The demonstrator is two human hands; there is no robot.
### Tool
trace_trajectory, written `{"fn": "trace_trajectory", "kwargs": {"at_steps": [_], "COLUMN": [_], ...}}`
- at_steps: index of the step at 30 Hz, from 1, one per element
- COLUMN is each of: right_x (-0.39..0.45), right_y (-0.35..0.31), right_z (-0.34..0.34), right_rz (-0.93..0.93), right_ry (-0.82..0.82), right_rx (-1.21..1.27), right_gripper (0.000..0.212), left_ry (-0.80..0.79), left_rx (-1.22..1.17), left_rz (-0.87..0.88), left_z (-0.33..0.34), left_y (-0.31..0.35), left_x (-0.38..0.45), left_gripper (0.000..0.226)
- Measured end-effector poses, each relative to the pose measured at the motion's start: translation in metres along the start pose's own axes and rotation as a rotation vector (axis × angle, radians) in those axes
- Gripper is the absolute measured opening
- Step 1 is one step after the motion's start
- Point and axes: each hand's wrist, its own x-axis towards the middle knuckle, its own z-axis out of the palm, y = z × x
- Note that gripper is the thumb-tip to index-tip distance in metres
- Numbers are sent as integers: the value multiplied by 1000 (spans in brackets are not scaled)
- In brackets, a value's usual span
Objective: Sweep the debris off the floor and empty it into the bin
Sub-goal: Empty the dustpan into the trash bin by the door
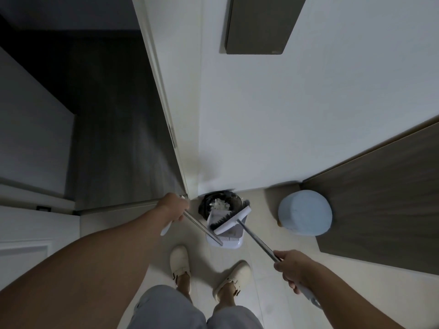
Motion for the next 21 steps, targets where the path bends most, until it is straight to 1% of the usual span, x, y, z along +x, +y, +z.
{"fn": "trace_trajectory", "kwargs": {"at_steps": [4,6,8,13,17,18,21], "right_x": [6,6,5,0,-7,-8,-10], "right_y": [0,1,3,1,7,8,5], "right_z": [15,15,10,-15,-18,-17,-16], "right_rz": [-33,-55,-64,-71,-61,-65,-63], "right_ry": [55,85,117,173,210,200,149], "right_rx": [30,61,64,-18,-163,-180,-114], "right_gripper": [46,48,49,50,53,53,48], "left_ry": [17,9,10,15,13,15,27], "left_rx": [-7,-7,-6,4,6,8,29], "left_rz": [6,-12,-13,-23,-5,0,-1], "left_z": [2,1,0,3,7,6,4], "left_y": [-1,1,3,-1,-1,-1,-3], "left_x": [4,5,5,8,5,5,3], "left_gripper": [14,12,16,20,20,20,22]}}
